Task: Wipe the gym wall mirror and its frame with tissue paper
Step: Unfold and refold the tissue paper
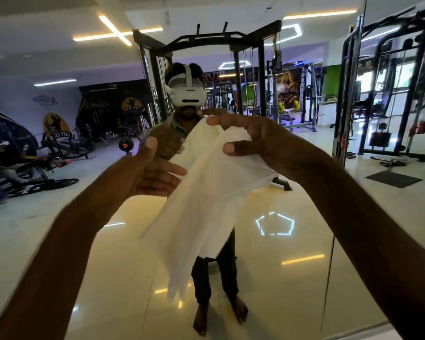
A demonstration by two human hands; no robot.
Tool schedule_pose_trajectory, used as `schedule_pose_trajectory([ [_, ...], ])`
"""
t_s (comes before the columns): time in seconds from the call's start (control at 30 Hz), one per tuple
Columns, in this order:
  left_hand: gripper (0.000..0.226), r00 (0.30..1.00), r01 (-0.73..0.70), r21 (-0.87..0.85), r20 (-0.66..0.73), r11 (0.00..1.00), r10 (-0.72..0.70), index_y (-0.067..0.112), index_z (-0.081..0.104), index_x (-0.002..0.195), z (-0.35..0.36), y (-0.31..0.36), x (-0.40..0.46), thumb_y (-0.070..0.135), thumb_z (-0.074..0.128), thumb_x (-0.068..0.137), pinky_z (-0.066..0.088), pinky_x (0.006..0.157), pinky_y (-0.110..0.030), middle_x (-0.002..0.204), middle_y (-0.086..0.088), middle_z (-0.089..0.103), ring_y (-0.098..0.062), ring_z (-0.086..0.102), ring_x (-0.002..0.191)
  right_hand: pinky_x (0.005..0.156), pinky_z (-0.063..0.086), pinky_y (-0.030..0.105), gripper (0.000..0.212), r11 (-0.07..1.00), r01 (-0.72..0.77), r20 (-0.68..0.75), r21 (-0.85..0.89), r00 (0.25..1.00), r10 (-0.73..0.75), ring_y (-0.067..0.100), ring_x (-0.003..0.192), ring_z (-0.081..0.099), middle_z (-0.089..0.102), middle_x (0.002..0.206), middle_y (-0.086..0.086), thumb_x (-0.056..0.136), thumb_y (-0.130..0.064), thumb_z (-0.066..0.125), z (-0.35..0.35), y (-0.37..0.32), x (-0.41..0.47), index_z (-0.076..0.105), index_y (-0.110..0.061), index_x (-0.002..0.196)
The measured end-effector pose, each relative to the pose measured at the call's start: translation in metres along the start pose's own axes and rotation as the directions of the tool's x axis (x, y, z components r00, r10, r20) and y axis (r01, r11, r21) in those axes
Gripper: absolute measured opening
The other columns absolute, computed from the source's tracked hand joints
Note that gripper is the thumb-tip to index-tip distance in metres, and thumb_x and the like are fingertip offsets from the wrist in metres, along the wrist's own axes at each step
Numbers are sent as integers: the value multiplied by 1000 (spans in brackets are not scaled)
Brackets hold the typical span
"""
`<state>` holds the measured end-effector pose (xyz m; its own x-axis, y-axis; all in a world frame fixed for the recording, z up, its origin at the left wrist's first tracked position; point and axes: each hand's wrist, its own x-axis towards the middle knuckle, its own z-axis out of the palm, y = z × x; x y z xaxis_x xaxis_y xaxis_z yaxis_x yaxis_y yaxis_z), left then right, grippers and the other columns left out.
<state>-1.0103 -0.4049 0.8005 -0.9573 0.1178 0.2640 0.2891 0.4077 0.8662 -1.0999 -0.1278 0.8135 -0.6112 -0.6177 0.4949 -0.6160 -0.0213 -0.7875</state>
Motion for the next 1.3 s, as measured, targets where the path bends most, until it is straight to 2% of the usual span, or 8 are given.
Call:
schedule_pose_trajectory([
  [0.2, 75, 999, -13, 160, 47, 987, 6, 17, 67, 124, 41, 11, -4, 63, 67, 65, 60, 95, -32, 119, -4, 74, -18, 72, 110, 87, 59, 26, 60, 996, 7, 8, 84, 1000, -8, 18, 128, 60, 53, 147, -9, 79, -27, 85, 8, 0, 4, 61, -34, 134],
  [0.33, 54, 999, 13, -41, 32, 999, -12, 28, 66, 113, 60, 3, -3, 53, 78, 67, 59, 91, -24, 98, 20, 78, 1, 73, 95, 87, 58, 25, 71, 993, 15, -28, 119, 1000, -12, 15, 121, 63, 58, 143, -4, 81, -30, 83, 9, 4, 6, 54, -27, 146],
  [0.47, 49, 999, -2, -85, -44, 996, -2, 25, 68, 117, 75, -2, -1, 37, 73, 70, 59, 96, -32, 111, 8, 77, -5, 73, 103, 94, 59, 29, 62, 991, -8, -60, 137, 998, 16, 18, 125, 61, 57, 146, 0, 84, -27, 71, 8, 4, 4, 55, -26, 144],
  [0.8, 62, 994, 68, -318, -63, 946, -92, 26, 62, 136, 53, -10, -8, 19, 74, 76, 62, 87, -33, 121, -1, 76, -21, 72, 112, 69, 52, 16, 43, 778, -179, -351, -602, 935, -56, -11, 76, 56, 57, 92, -25, 88, -13, 81, -2, 16, -10, 62, -17, 126],
  [0.93, 63, 990, -25, -305, -137, 952, -18, 29, 63, 136, 59, 0, -10, 25, 75, 75, 53, 104, -46, 121, 4, 76, -22, 69, 118, 76, 60, 20, 37, 985, -108, -170, -135, 982, 84, -4, 86, 71, 70, 106, -13, 90, -41, 71, 20, 7, -21, 62, -20, 119],
  [1.03, 67, 972, -100, -167, -227, 981, 60, 28, 56, 143, 61, 11, -8, 20, 76, 80, 55, 103, -48, 121, 4, 76, -16, 70, 115, 79, 60, 25, 35, 947, -274, 164, 169, 955, 247, 11, 100, 74, 76, 109, -5, 97, -38, 65, 35, 11, -32, 61, -20, 127],
  [1.13, 62, 933, -129, 78, -328, 989, 147, 31, 53, 144, 55, 13, -3, 14, 76, 89, 59, 96, -46, 116, 5, 76, -11, 72, 106, 82, 62, 29, 28, 972, -229, 101, 58, 970, 223, 17, 103, 74, 75, 113, 2, 98, -12, 67, 42, 25, -29, 66, -12, 127],
  [1.3, 49, 847, -58, 444, -452, 894, 280, 26, 60, 134, 54, -13, -9, 37, 76, 89, 43, 68, -3, 99, 13, 65, 11, 58, 88, 92, 62, 38, 28, 976, -167, 73, -140, 981, 179, 23, 105, 74, 75, 117, 11, 94, -9, 73, 47, 36, -21, 70, -1, 121],
])
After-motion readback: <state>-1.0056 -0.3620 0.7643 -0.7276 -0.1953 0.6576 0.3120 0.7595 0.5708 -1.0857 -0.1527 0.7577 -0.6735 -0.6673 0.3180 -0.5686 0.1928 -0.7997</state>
